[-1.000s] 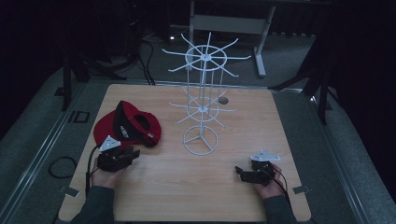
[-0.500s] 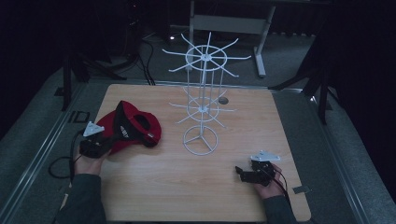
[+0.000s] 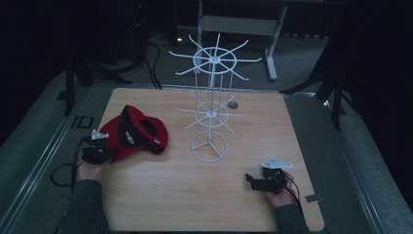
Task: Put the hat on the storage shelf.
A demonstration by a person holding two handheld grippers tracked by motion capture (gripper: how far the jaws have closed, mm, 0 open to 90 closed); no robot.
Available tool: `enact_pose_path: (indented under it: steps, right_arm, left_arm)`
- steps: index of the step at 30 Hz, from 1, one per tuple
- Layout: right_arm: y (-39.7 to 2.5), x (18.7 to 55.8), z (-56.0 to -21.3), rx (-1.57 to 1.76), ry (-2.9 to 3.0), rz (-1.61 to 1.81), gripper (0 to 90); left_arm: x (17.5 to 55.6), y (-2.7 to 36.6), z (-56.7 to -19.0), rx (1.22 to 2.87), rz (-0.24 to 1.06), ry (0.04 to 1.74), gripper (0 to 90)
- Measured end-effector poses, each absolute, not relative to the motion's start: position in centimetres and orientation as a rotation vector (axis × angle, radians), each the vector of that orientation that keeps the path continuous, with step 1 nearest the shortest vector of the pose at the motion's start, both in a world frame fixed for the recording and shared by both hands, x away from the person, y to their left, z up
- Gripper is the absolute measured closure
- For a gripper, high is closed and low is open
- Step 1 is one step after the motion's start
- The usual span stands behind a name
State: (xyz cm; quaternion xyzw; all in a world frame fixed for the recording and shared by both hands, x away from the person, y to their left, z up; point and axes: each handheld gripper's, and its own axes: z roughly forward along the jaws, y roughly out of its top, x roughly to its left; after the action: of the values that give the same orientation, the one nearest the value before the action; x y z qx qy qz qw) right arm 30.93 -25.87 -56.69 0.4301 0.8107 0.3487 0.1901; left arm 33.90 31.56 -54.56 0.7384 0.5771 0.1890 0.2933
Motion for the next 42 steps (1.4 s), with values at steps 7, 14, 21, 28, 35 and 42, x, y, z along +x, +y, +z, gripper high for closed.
enact_pose_path:
  steps: [7, 14, 21, 28, 35, 42]
  right_arm:
    - [-25.9, 30.9, -56.7, 1.209, 2.278, 0.981, 19.7]
    - [-25.9, 30.9, -56.7, 1.208, 2.279, 0.980, 19.7]
    - [-25.9, 30.9, -56.7, 1.209, 2.279, 0.980, 19.7]
    - [-25.9, 30.9, -56.7, 1.210, 2.279, 0.980, 19.7]
    - [-25.9, 30.9, -56.7, 1.210, 2.279, 0.980, 19.7]
    - [-25.9, 30.9, -56.7, 1.209, 2.279, 0.980, 19.7]
  left_arm:
    - [33.8, 29.3, -54.6, 2.005, 0.464, 1.488, 90.0]
    - [34.1, 25.6, -54.6, 2.041, 0.418, 1.424, 90.0]
    - [34.4, 21.3, -54.3, 2.132, 0.373, 1.293, 90.0]
    - [35.0, 19.0, -54.0, 2.173, 0.368, 1.228, 90.0]
    - [34.5, 21.4, -52.2, 2.085, 0.476, 1.289, 81.6]
    - [34.5, 24.7, -50.2, 2.010, 0.578, 1.374, 55.3]
